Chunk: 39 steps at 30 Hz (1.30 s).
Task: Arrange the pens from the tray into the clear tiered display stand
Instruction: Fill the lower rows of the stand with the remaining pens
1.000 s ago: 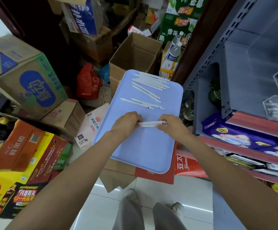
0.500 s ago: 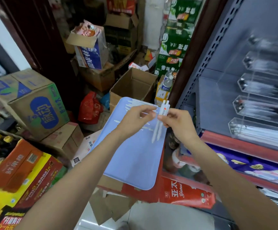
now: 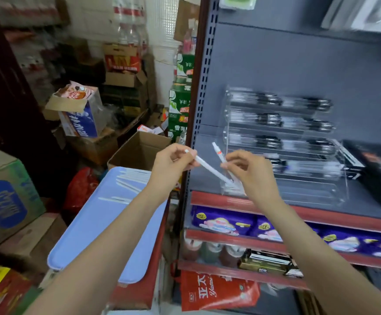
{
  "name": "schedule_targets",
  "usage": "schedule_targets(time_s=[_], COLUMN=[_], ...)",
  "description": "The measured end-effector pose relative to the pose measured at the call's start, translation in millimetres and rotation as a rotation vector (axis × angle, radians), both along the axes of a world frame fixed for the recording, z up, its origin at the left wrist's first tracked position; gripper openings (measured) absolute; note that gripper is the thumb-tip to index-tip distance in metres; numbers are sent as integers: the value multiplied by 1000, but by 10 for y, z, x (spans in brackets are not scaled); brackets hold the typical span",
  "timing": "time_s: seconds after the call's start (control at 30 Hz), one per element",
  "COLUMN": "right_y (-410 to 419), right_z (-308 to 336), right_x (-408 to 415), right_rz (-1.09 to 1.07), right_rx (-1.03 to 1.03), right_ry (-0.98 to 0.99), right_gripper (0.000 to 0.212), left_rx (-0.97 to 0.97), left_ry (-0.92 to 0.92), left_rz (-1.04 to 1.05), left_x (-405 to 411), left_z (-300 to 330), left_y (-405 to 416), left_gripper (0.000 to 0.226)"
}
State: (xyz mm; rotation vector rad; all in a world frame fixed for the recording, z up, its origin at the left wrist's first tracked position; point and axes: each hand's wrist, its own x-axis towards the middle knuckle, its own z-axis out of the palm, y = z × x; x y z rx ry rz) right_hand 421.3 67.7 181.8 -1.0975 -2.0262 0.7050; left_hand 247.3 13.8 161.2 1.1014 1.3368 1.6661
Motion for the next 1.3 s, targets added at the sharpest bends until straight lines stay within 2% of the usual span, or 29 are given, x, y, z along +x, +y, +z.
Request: schedule_targets(time_s=[0.1,0.3,0.6,0.93,1.07,1.23,1.3], right_y=[154,469,619,648,685,635,599], right_z=[31,-212,-373,-465,-522,-402,-341], right_x=[438,979,782,592,577,802,889], right_rz=[-83,-129,22,-1,46,34,22], right_rx=[63,102,143,269,213,27,-32], right_ry=[-32,-284,-513,-675,-555,-78,42], right_gripper=[10,16,17,22,21,24,22], left_rx=[9,-7,-15,-8,-2,-9,-30], left_ry=[-170,-201,-212,-191,-205,-216,-222], left_rz=[58,128,216,256,250,209,198], left_x=[230,554,617,599,607,658,724], left_z=[14,-81,-152,-154,-153,-183,-208], left_y=[77,126,62,29,44,112,162], left_gripper=[9,6,8,7,8,8,8])
